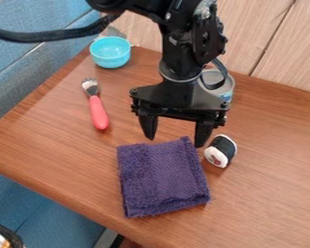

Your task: Placing the red spatula at the top of the counter

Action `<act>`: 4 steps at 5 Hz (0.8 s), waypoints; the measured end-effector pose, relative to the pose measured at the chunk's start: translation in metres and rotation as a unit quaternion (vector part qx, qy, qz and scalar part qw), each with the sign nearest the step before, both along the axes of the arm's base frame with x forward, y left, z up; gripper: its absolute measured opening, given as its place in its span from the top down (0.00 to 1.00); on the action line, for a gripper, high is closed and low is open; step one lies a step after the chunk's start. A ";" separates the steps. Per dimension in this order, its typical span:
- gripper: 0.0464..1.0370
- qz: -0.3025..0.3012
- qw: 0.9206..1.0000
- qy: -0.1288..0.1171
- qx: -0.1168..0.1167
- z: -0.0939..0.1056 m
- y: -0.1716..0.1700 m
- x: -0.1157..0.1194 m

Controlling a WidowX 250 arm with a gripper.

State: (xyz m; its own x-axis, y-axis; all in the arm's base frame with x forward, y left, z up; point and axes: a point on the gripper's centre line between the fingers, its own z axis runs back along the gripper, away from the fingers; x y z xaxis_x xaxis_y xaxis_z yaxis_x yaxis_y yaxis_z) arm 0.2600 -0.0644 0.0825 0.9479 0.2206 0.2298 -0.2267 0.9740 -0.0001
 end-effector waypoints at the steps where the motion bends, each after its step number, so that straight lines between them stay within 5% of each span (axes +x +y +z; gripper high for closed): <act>1: 0.04 0.000 1.000 0.012 0.003 -0.006 0.000 -0.002; 4: 0.04 0.114 0.993 0.033 -0.002 -0.023 0.067 0.021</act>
State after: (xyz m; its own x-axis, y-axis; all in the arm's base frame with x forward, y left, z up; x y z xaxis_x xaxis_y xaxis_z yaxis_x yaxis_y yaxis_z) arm 0.2812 0.0021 0.0593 0.8861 0.4325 0.1669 -0.4415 0.8970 0.0195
